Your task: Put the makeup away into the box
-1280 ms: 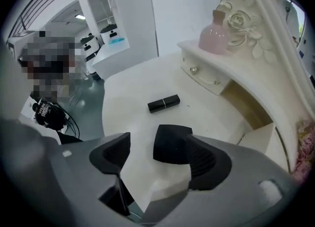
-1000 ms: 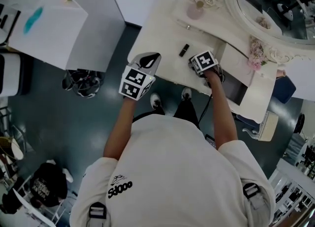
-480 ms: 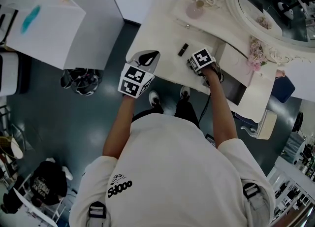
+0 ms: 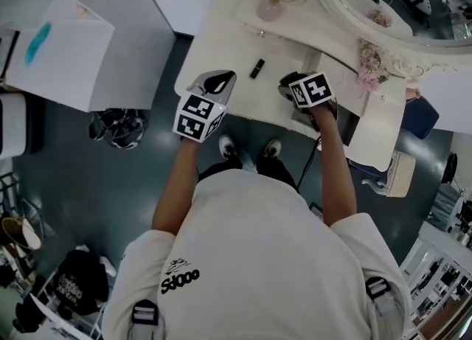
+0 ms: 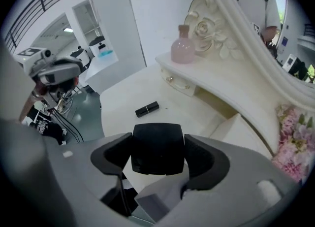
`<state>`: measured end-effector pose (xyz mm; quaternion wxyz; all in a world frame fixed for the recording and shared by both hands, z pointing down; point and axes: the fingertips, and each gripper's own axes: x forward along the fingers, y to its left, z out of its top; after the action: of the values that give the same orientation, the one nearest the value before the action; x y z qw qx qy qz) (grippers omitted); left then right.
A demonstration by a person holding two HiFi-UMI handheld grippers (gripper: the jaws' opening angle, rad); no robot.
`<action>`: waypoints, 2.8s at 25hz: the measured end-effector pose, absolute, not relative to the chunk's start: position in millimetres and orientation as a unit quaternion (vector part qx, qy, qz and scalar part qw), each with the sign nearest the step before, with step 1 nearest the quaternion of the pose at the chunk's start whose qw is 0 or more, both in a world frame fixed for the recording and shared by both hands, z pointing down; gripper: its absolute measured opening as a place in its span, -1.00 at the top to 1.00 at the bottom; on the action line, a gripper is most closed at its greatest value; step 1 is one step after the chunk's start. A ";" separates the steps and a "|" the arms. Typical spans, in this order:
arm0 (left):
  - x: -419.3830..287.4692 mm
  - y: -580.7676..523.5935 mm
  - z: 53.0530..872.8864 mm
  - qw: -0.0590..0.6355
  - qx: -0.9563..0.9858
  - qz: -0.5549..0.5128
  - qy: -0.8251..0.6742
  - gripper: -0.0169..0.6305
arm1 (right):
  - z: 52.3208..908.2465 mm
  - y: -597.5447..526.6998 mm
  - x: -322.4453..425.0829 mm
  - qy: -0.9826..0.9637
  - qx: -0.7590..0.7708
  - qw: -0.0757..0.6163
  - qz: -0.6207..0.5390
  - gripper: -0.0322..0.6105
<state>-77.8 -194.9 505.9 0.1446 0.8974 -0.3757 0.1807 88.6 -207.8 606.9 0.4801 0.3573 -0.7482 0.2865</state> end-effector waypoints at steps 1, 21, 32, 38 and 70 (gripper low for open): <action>-70.2 -195.7 503.5 0.142 0.900 0.180 -0.372 0.89 | 596.6 -204.6 97.0 -0.751 0.365 0.470 0.286 -0.14; 89.1 -175.9 483.4 0.100 0.934 0.199 -0.278 0.89 | 639.4 -115.1 270.0 -0.686 0.425 0.440 0.394 -0.14; 72.4 -180.6 488.0 0.111 0.913 0.208 -0.333 0.89 | 690.3 -119.4 284.3 -0.662 0.401 0.511 0.374 -0.14; 64.9 -176.8 490.6 0.119 0.905 0.210 -0.352 0.89 | 691.9 -119.6 283.9 -0.661 0.397 0.532 0.350 -0.15; -93.8 -157.5 493.4 0.159 0.844 0.168 -0.484 0.89 | 593.1 -222.1 52.2 -0.809 0.289 0.455 0.235 0.30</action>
<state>-93.8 -157.5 493.4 0.1588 0.8437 -0.4843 0.1684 52.2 -222.1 593.1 0.4552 0.2886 -0.8090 0.2347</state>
